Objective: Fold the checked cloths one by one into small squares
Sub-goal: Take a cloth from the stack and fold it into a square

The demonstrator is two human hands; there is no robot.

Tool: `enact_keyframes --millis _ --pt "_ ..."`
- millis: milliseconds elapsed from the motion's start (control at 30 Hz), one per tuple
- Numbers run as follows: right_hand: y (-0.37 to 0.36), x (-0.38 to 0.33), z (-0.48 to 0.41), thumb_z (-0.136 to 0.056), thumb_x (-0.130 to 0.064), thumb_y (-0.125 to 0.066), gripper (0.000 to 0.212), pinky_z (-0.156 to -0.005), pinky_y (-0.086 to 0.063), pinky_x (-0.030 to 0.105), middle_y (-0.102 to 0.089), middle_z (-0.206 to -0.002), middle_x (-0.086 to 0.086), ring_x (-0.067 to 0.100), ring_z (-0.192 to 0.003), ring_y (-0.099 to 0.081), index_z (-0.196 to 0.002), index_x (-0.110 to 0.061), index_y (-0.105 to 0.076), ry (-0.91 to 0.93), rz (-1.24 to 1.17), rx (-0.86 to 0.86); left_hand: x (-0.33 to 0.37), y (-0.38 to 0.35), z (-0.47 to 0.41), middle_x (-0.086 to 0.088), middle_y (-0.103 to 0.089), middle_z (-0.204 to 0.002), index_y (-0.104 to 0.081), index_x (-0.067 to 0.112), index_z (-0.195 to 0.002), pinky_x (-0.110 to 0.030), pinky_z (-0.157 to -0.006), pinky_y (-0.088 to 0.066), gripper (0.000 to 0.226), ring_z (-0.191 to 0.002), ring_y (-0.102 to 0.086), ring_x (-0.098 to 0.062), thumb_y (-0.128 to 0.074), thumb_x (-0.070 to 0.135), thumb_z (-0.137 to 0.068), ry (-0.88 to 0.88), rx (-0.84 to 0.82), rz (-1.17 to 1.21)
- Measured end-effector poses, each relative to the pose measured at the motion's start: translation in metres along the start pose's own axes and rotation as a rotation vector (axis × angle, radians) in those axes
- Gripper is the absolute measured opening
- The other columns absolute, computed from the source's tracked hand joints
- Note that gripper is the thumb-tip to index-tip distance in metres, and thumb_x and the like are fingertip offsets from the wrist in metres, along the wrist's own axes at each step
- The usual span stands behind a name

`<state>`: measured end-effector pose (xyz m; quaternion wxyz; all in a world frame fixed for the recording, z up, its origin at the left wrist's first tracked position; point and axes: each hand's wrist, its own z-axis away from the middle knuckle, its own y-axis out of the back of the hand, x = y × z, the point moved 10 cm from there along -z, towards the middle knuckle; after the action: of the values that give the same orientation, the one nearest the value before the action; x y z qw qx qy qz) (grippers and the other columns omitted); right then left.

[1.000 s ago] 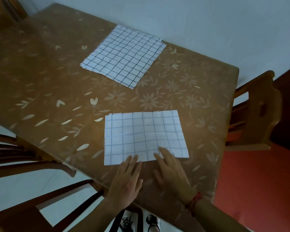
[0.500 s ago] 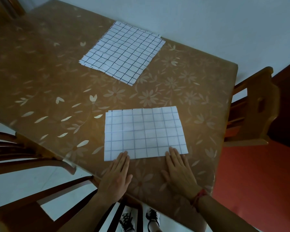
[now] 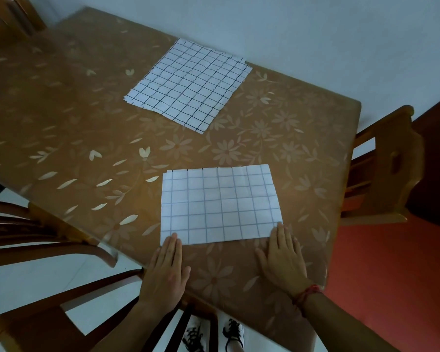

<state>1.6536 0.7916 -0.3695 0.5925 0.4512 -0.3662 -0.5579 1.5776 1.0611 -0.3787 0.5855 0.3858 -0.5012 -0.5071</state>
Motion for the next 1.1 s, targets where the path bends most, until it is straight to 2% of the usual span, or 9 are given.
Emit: enact_keyframes --millis 133,200,267,333,467,633,767,933,1100 --pt "0.005 0.006 0.003 -0.088 -0.065 -0.010 0.093 -0.119 -0.014 0.049 -0.015 -0.159 0.024 0.036 -0.148 -0.013 -0.151 0.004 -0.019 -0.104 -0.025 0.050 -0.002 0.002 0.001 -0.017 -0.025 -0.155 -0.031 -0.001 -0.146 -0.046 -0.110 -0.035 0.073 -0.144 -0.024 -0.029 -0.009 0.050 -0.099 0.043 0.008 0.020" --pt "0.005 -0.013 0.005 -0.095 -0.052 -0.029 0.079 -0.119 -0.018 0.049 -0.015 -0.158 0.024 0.037 -0.147 -0.018 -0.150 0.005 -0.022 0.032 -0.012 0.056 0.011 0.005 -0.001 -0.015 -0.023 -0.156 -0.028 0.000 -0.147 -0.043 -0.115 -0.028 0.068 -0.145 -0.022 -0.027 -0.019 0.046 -0.099 -0.018 0.044 0.021" --pt "0.000 -0.050 0.011 -0.094 -0.036 -0.038 0.066 -0.110 -0.038 0.049 -0.022 -0.154 0.021 0.036 -0.142 -0.033 -0.144 0.005 -0.035 0.240 -0.036 0.026 0.034 0.009 -0.005 -0.013 -0.022 -0.157 -0.026 0.003 -0.149 -0.039 -0.116 -0.021 0.064 -0.145 -0.023 -0.024 -0.031 0.040 -0.096 -0.107 0.071 0.043" --pt "-0.005 -0.088 0.022 -0.099 -0.032 -0.028 0.056 -0.098 -0.050 0.050 -0.033 -0.149 0.019 0.034 -0.136 -0.043 -0.138 0.005 -0.045 0.423 -0.072 0.008 0.061 0.009 -0.010 -0.012 -0.025 -0.155 -0.027 0.005 -0.148 -0.041 -0.115 -0.027 0.066 -0.143 -0.028 -0.024 -0.048 0.033 -0.092 -0.203 0.076 0.072" --pt "-0.012 -0.128 0.033 -0.100 -0.053 0.002 0.079 -0.111 -0.035 0.051 -0.028 -0.155 0.020 0.032 -0.145 -0.025 -0.148 0.002 -0.029 0.526 -0.018 -0.022 0.087 0.000 -0.019 -0.014 -0.027 -0.154 -0.030 0.003 -0.147 -0.043 -0.111 -0.034 0.079 -0.143 -0.026 -0.024 -0.067 0.030 -0.083 -0.244 0.011 0.008" --pt "-0.019 -0.120 0.025 -0.102 -0.052 -0.018 0.071 -0.108 -0.038 0.044 -0.041 -0.148 0.021 0.031 -0.138 -0.041 -0.140 0.002 -0.045 0.396 0.007 -0.062 0.064 -0.006 -0.018 -0.018 -0.026 -0.154 -0.025 0.003 -0.148 -0.046 -0.109 -0.037 0.081 -0.143 -0.026 -0.028 -0.063 0.036 -0.085 -0.127 -0.025 -0.024" --pt "-0.016 -0.117 0.026 -0.101 -0.052 -0.005 0.081 -0.104 -0.041 0.044 -0.049 -0.142 0.022 0.031 -0.131 -0.050 -0.133 0.004 -0.054 0.338 -0.008 -0.082 0.051 -0.012 -0.015 -0.018 -0.036 -0.149 -0.033 0.001 -0.144 -0.045 -0.105 -0.042 0.070 -0.137 -0.038 -0.028 -0.042 0.046 -0.090 -0.115 -0.028 -0.033" --pt "-0.017 -0.115 0.025 -0.100 -0.058 -0.014 0.081 -0.100 -0.049 0.047 -0.046 -0.144 0.023 0.032 -0.133 -0.046 -0.134 0.005 -0.052 0.329 -0.012 -0.070 0.053 -0.012 -0.019 -0.019 -0.035 -0.150 -0.031 0.001 -0.144 -0.044 -0.106 -0.041 0.085 -0.137 -0.037 -0.029 -0.065 0.046 -0.081 -0.109 -0.027 -0.006" --pt "-0.014 -0.118 0.028 -0.096 -0.067 -0.006 0.095 -0.103 -0.045 0.048 -0.044 -0.145 0.025 0.035 -0.135 -0.044 -0.134 0.008 -0.051 0.342 -0.003 -0.035 0.053 -0.005 -0.022 -0.016 -0.034 -0.151 -0.033 0.002 -0.144 -0.041 -0.109 -0.034 0.080 -0.138 -0.036 -0.026 -0.066 0.041 -0.083 -0.119 0.020 0.000"
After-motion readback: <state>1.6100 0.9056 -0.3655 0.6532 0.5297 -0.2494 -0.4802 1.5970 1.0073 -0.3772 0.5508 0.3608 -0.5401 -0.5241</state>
